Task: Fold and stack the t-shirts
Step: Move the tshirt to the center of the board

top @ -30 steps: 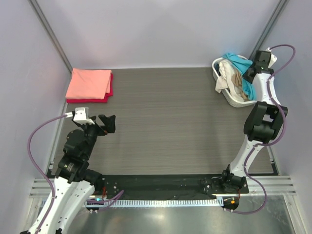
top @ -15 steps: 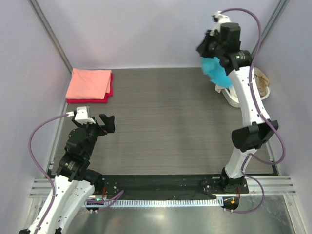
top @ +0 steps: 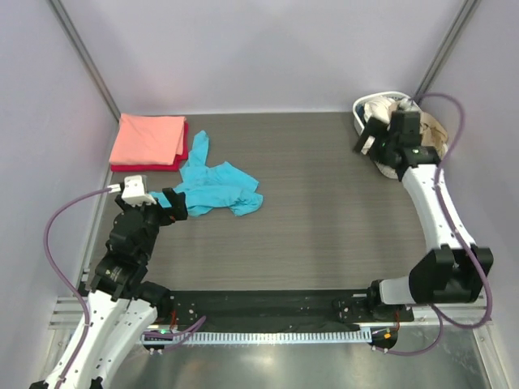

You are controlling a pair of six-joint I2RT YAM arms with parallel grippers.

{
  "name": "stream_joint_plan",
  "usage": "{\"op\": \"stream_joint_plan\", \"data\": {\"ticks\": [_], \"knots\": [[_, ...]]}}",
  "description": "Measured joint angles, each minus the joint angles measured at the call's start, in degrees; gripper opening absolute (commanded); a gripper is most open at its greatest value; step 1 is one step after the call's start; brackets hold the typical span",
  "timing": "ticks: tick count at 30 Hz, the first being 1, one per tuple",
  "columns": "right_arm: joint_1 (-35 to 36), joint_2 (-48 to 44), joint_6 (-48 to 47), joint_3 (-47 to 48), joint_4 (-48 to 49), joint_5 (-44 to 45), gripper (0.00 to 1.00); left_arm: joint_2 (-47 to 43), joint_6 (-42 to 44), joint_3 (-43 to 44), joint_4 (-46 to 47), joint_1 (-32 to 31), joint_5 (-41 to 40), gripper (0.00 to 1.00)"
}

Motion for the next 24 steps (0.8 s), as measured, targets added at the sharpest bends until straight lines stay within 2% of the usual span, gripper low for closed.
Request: {"op": "stream_joint_plan", "data": {"ticks": [4,6,9,13,20,22,24], "knots": [[2.3,4.3,3.5,-14.2,-1.3,-3.2,1.00,1.1,0.1,0.7,-1.2,0.0,-0.1,1.00],[9.0,4.4,5.2,-16.0,-1.6,-3.5,1.00,2.3,0.1,1.3,-2.0,0.0,-0.2,1.00],[21.9,5.2,6.8,-15.8,3.2,-4.8,1.00,3.4,0.1,1.7,-2.6,0.0,-0.5,1.00],[35.0,12.5,8.9,-13.6,9.0,-6.4,0.99,3.4,0.3,1.7,-3.2,0.0,-1.1,1.00],[41.2,33.5,10.1,-3.1,11.9,-7.1,0.99,3.4,0.3,1.7,-3.7,0.0,-2.2,1.00],[41.3,37.4,10.1,-0.5,12.2,-6.9,0.94,3.4,0.4,1.7,-3.7,0.0,-2.3,1.00],[41.2,39.5,10.1,0.7,12.4,-6.0,0.85,3.4,0.5,1.7,-3.8,0.0,-2.4,1.00]]}}
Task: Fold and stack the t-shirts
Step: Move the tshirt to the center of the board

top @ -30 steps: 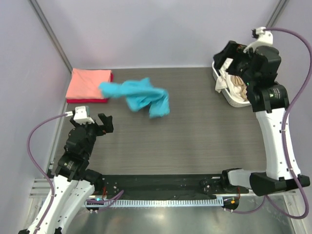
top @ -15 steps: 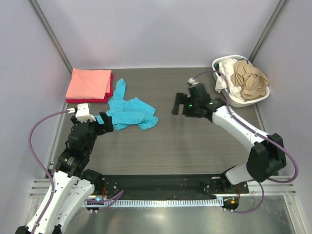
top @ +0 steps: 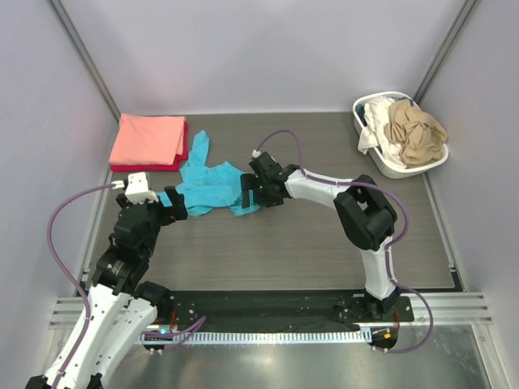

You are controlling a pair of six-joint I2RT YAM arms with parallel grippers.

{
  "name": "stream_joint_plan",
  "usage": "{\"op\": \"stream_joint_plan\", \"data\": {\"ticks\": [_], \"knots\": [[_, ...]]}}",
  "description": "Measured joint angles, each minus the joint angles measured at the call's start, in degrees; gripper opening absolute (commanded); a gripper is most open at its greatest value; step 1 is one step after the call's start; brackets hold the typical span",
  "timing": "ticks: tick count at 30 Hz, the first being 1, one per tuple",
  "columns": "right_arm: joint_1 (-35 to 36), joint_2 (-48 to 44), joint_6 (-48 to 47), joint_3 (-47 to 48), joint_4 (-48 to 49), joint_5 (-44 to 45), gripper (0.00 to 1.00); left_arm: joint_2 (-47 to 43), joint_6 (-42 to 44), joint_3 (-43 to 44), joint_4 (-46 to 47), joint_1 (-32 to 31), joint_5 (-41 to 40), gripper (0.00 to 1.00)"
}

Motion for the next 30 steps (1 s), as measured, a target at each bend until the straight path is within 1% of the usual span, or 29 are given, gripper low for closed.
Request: {"op": "stream_joint_plan", "data": {"ticks": [1,2,3,5,6,7,9,11,12,13,14,15,16,17,18,19,21,23,26,28,30], "knots": [[0.0,0.8,0.0,0.8,-0.2,0.4,0.71,0.0,0.0,0.0,0.0,0.0,-0.1,1.00],[-0.1,1.2,-0.4,1.2,0.1,0.8,0.62,0.1,0.0,0.0,0.0,0.0,-0.2,1.00],[-0.1,1.7,-0.7,1.7,0.3,1.2,0.41,0.1,0.0,0.0,0.0,0.0,-0.2,1.00],[-0.3,2.7,-1.4,1.9,0.7,2.3,0.23,0.2,0.0,0.0,0.0,0.0,-0.2,1.00],[-0.8,2.8,-1.6,1.8,0.5,2.8,0.05,0.3,0.1,0.0,0.0,0.0,-0.2,1.00],[-1.1,2.8,-2.3,1.5,0.5,3.5,0.01,0.4,0.1,0.0,-0.1,0.0,-0.2,1.00],[-2.5,1.3,-2.6,-0.4,0.6,5.1,0.01,0.6,0.1,0.0,-0.1,0.0,-0.2,1.00],[-5.7,-2.9,-3.2,-5.5,0.7,7.0,0.01,0.6,0.1,0.0,-0.1,0.0,-0.2,1.00],[-8.3,-5.5,-3.4,-8.3,0.1,7.8,0.05,0.6,0.1,0.0,-0.1,0.0,-0.2,1.00],[-12.4,-9.3,-3.7,-11.5,-1.0,8.9,0.15,0.6,0.1,0.0,-0.2,0.0,-0.2,1.00],[-17.2,-13.3,-4.0,-14.3,-1.4,10.4,0.33,0.6,0.1,0.0,-0.2,0.0,-0.2,1.00],[-22.0,-17.2,-4.6,-16.5,-2.1,12.2,0.81,0.6,0.1,0.0,-0.3,0.0,-0.2,1.00],[-26.4,-20.5,-5.0,-17.7,-3.1,14.4,0.94,0.6,0.1,0.0,-0.3,0.0,-0.2,1.00],[-30.7,-23.7,-5.8,-18.2,-4.1,17.1,1.00,0.6,0.1,0.0,-0.3,0.0,-0.2,1.00],[-33.9,-26.6,-6.6,-18.1,-5.1,19.6,1.00,0.6,0.1,0.1,-0.3,0.0,-0.2,1.00],[-34.8,-28.3,-7.2,-17.9,-5.8,20.9,1.00,0.6,0.1,0.1,-0.3,0.0,-0.2,1.00],[-33.6,-31.3,-7.7,-17.1,-7.4,21.8,1.00,0.6,0.1,0.1,-0.3,0.0,-0.2,1.00],[-30.1,-32.3,-7.8,-16.5,-8.1,21.3,1.00,0.6,0.1,0.1,-0.3,0.0,-0.2,1.00],[-22.8,-32.2,-7.2,-16.3,-9.1,19.9,1.00,0.6,0.1,0.1,-0.3,0.0,-0.1,1.00],[-16.9,-31.5,-6.4,-15.8,-9.9,18.9,1.00,0.6,0.1,0.1,-0.3,0.0,0.2,1.00],[-11.0,-29.2,-5.6,-14.0,-10.2,18.0,0.97,0.6,0.1,0.1,-0.3,0.0,0.3,1.00]]}}
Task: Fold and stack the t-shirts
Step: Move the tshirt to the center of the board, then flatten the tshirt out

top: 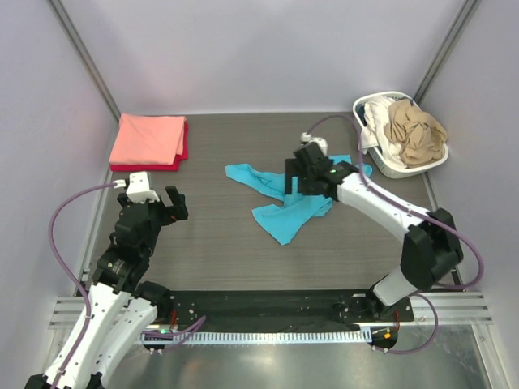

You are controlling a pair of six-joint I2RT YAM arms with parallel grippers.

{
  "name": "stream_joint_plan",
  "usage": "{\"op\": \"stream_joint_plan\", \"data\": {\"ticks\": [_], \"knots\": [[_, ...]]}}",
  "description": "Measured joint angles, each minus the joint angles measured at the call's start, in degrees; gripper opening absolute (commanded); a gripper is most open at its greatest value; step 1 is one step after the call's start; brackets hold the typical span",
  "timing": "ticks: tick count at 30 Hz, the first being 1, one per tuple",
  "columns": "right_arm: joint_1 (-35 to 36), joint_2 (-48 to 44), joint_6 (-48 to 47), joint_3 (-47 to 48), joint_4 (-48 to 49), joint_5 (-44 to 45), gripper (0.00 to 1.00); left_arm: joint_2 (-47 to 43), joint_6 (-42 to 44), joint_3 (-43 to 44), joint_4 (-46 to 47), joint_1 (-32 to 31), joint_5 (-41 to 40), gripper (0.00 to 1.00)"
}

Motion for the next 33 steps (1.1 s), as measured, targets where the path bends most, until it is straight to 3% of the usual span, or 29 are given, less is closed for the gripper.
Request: {"op": "stream_joint_plan", "data": {"ticks": [8,16,19,22,23,24,32,33], "knots": [[14.6,20.5,2.9,10.2,0.3,-1.9,0.91,-0.6,0.0,0.0,0.0,0.0,0.0,1.00],[18.6,33.1,3.4,20.0,-1.8,-1.6,0.90,-1.0,0.0,0.0,0.0,0.0,0.2,1.00],[18.8,35.3,3.3,23.2,-2.3,-0.7,0.84,-1.3,0.0,0.0,0.0,0.0,0.2,1.00],[18.9,37.0,3.1,25.9,-3.5,0.5,0.63,-1.6,0.0,0.0,0.0,0.0,0.3,1.00],[18.9,37.5,3.0,26.7,-3.7,1.0,0.49,-1.6,0.0,0.0,0.0,0.0,0.3,1.00],[19.0,37.8,3.0,27.1,-3.8,1.3,0.43,-1.7,0.0,0.0,0.0,0.0,0.3,1.00],[19.3,37.6,4.1,25.7,-2.5,2.6,0.01,-2.0,0.0,0.0,0.0,0.0,0.4,1.00],[19.4,37.0,4.1,24.9,-1.8,2.9,0.01,-2.0,0.0,0.0,0.0,0.0,0.4,1.00]]}}
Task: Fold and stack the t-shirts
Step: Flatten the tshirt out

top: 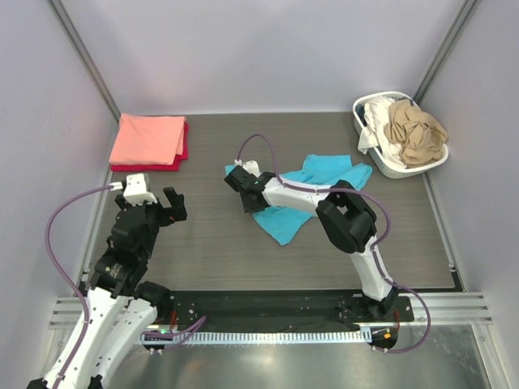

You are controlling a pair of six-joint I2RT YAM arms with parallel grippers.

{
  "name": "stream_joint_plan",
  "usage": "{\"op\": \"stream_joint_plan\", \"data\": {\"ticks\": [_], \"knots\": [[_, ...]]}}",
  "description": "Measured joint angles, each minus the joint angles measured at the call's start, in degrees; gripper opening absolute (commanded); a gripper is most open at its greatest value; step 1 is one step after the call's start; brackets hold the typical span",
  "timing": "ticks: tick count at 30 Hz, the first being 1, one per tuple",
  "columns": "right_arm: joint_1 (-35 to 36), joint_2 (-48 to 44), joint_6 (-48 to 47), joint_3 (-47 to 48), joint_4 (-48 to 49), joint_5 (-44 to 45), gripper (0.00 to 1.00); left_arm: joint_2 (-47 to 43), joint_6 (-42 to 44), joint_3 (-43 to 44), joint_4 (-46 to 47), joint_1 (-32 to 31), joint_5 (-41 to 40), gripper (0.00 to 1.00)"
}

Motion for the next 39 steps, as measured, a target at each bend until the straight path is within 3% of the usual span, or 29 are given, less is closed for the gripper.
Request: {"op": "stream_joint_plan", "data": {"ticks": [5,11,17,21,24,27,32,39], "knots": [[-0.1,-2.7,0.1,-3.8,1.0,1.4,0.01,0.1,0.0,0.0,0.0,0.0,0.0,1.00],[-2.0,-10.6,-1.3,-5.5,-6.9,4.3,0.01,4.1,-1.5,2.9,-0.9,0.0,0.0,1.00],[-8.8,-38.5,-2.0,-5.9,-9.9,13.2,0.01,19.5,-4.8,12.3,-1.0,0.0,2.2,1.00],[-19.1,-61.1,-2.4,-9.8,-9.6,21.9,0.01,32.5,-8.0,16.4,1.0,0.0,4.4,1.00],[-21.5,-70.0,-3.5,-11.7,-11.1,26.8,0.01,41.2,-9.8,16.5,3.8,0.0,5.8,1.00],[-22.6,-70.9,-4.5,-13.8,-11.4,29.8,0.01,49.4,-11.5,17.1,6.6,0.0,7.1,1.00],[-25.5,-65.0,-5.1,-19.2,-13.5,30.0,0.01,64.1,-13.5,22.0,10.0,-0.2,9.8,1.00],[-29.3,-62.6,-6.3,-21.1,-13.1,27.1,0.01,76.0,-14.4,28.3,13.0,-1.5,12.6,0.97]]}}
